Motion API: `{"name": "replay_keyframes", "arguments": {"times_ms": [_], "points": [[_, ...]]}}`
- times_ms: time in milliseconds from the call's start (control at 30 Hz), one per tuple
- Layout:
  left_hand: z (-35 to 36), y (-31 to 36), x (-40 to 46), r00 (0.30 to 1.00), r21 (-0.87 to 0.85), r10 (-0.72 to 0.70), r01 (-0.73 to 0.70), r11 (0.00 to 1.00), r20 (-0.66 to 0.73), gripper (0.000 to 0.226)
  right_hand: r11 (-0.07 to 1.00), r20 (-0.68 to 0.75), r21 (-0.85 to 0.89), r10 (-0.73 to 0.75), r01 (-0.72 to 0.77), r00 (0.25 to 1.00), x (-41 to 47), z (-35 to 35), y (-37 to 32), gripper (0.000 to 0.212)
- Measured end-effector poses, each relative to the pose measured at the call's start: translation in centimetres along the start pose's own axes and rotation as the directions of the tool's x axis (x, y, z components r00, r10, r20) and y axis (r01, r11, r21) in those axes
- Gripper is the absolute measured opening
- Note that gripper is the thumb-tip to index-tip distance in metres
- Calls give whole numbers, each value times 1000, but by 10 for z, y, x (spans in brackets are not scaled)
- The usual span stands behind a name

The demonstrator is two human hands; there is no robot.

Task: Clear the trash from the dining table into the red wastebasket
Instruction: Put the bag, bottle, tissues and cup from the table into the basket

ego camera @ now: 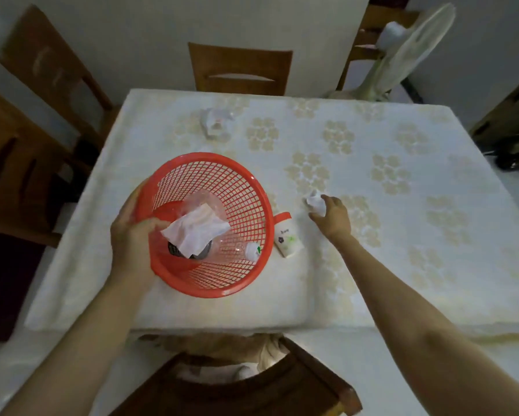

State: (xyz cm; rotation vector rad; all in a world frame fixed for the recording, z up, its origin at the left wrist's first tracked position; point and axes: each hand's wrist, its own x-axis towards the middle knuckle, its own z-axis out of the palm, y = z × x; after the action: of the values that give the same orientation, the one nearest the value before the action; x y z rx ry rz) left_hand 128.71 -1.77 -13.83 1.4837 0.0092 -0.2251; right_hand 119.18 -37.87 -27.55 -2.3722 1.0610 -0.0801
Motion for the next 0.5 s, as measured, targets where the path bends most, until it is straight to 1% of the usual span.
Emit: {"name": "replay_keyframes", "arguments": {"times_ms": [100, 167, 233, 333, 400, 500], "points": [[5, -20, 28, 999, 65, -46, 46, 997, -3, 55, 999, 40, -51, 12, -10, 999, 34, 17, 2, 65], [7, -29, 40, 997, 65, -79, 79, 995, -2, 57, 993, 64, -117, -4, 11, 998, 53, 26, 6, 61], [8, -33, 47, 995, 89, -99, 98, 991, 7, 62, 982, 45, -190, -5, 14, 999, 64, 33, 9, 51], [9, -37, 54, 993, 71, -113, 112, 991, 13, 64, 976, -69, -213, 26, -40, 997, 70, 34, 11, 38], [14, -35, 55, 993, 46, -119, 119, 992, 8, 60, 979, -127, -202, 13, -38, 992, 69, 26, 11, 33], [26, -25, 55, 990, 15, -137, 137, 990, 16, 48, 995, -273, -100, -31, 4, 962, 58, 3, 6, 31]]}}
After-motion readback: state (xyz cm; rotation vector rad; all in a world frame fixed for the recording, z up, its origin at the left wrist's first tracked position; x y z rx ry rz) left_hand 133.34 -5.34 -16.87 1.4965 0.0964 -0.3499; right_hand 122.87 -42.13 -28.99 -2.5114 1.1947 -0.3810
